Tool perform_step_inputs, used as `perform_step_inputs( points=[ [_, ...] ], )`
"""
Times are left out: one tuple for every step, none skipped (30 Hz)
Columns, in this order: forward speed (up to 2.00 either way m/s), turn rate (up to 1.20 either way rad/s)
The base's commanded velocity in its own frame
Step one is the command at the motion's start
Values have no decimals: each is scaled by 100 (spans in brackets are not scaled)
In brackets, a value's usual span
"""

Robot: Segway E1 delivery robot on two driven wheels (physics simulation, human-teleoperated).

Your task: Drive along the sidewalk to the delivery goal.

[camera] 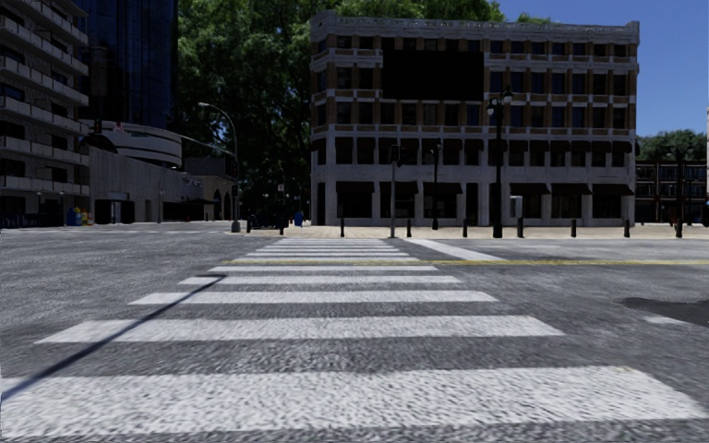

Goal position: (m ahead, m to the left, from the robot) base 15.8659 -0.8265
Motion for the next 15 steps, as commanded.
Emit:
perform_step_inputs(
  points=[
    [161, 0],
    [161, 0],
    [161, 0],
    [161, 0],
    [162, 0],
    [162, 0],
    [162, 0],
    [163, 0],
    [163, 0],
    [163, 0],
    [163, 0],
    [163, 0],
    [163, 0],
    [163, 0],
    [163, 0]
  ],
)
